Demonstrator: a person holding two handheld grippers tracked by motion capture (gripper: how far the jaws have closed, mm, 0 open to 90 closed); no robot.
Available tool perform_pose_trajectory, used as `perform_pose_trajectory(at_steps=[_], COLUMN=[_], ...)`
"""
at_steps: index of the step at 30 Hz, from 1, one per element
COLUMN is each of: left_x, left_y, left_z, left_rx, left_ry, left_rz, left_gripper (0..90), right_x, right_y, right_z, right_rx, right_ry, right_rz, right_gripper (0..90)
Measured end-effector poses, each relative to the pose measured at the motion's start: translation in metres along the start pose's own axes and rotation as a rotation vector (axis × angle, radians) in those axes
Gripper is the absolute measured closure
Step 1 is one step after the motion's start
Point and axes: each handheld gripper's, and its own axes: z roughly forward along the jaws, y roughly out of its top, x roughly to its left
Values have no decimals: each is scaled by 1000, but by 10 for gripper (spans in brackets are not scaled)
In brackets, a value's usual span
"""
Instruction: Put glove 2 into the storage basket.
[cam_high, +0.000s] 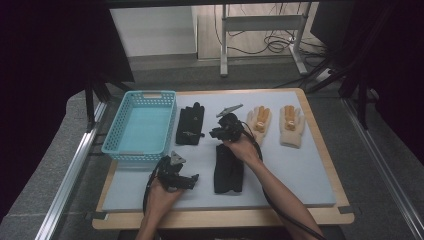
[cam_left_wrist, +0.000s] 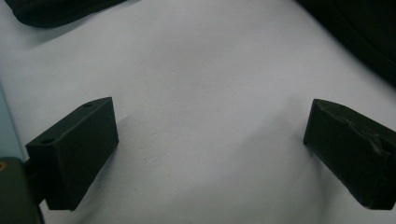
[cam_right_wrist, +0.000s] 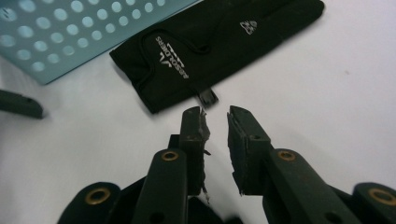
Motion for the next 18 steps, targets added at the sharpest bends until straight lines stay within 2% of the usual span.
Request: perform_pose_trajectory(at_steps=[4,5,6,12,14,16,18], left_x=[0,0,0,0,1,1,1], left_y=[0,0,0,0,0,0,0], left_z=[0,0,0,0,0,0,0], left_rx=[1,0,0,0,0,4,4], left_ry=[0,-1,-1,-2,-2,-2,-2], left_rz=[-1,-3,-4,-3,-1,4,5], left_gripper=[34,34,34,34,33,33,33], right_x=[6,6,6,6,6,7,9], right_y=[11,11,13,15,15,16,16], right_z=[23,23,32,51,57,60,60], right_rx=[21,21,25,49,68,75,83], right_ry=[-5,-5,-3,-12,-20,-24,-35], right_rz=[-23,-23,-27,-37,-53,-61,-54], right_gripper=[741,741,724,678,690,760,772])
